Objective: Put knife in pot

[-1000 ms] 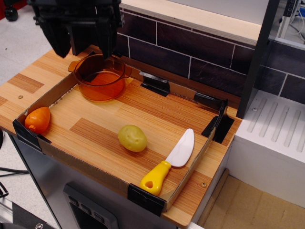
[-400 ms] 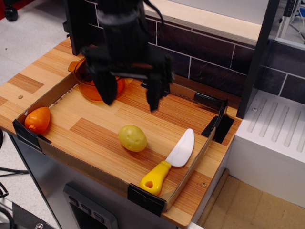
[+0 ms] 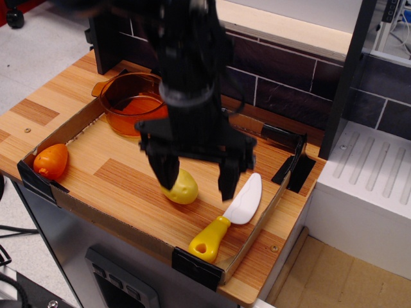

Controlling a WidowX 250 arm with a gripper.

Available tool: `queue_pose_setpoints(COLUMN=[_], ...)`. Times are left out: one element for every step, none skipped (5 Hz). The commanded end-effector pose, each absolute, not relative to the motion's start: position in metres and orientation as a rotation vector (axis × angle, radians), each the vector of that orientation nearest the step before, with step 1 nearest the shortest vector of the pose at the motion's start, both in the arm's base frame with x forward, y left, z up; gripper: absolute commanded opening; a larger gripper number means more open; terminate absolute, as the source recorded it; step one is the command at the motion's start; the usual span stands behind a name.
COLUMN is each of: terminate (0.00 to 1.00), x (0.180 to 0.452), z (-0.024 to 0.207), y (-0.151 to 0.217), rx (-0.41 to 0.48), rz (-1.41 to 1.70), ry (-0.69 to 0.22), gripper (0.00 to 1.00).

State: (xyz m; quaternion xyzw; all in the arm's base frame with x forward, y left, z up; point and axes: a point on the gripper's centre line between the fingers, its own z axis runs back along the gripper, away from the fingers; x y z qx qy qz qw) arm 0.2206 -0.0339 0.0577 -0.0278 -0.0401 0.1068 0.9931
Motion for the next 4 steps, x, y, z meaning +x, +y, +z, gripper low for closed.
queue_pose_setpoints(terminate=[0.0,0.0,0.0,0.0], x=[0.215,0.211,0.209,0.208], z=[0.035,0.027,0.016,0.005], y=[-0.041,-0.043,-0.046,-0.048], rx=[-0.053,-0.055,-0.041,-0.03], rz=[0.199,0.195,0.189,0.18], ry=[-0.036,-0.023,-0.015,-0.001], gripper=[1.0,1.0,1.0,1.0])
